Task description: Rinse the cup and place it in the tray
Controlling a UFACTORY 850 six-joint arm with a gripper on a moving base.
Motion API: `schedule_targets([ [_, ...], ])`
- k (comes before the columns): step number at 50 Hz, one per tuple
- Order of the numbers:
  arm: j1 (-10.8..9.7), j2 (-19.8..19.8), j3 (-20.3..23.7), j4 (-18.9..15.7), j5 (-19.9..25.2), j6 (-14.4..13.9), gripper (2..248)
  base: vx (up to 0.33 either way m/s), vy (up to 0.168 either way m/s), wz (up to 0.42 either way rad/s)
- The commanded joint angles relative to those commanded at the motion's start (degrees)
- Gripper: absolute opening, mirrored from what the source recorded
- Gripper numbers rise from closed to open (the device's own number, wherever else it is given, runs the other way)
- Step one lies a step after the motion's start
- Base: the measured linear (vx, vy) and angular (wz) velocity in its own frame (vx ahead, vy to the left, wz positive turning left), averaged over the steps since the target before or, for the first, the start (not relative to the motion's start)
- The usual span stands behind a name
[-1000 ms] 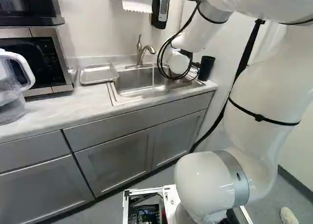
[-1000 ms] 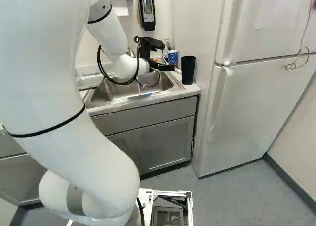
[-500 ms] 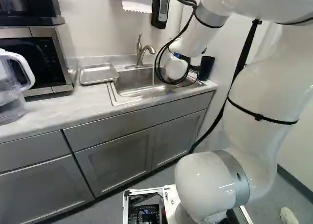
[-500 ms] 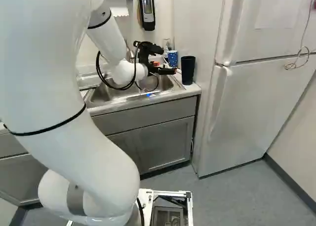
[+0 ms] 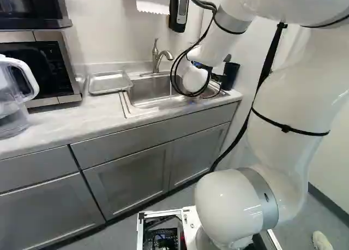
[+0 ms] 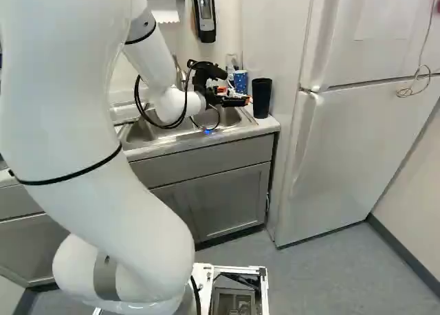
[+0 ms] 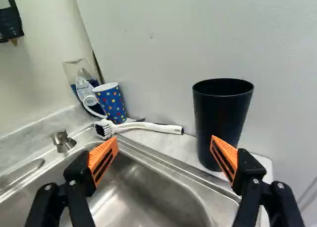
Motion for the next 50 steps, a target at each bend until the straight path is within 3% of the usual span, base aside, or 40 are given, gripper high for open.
schedule_targets([
  [39,0.37,0.16,0.17,4.87,5.55,0.00,247,0.000,0.000,0.000],
  [50,0.37,0.16,0.17,6.19,6.78,-4.44,247,0.000,0.000,0.000],
])
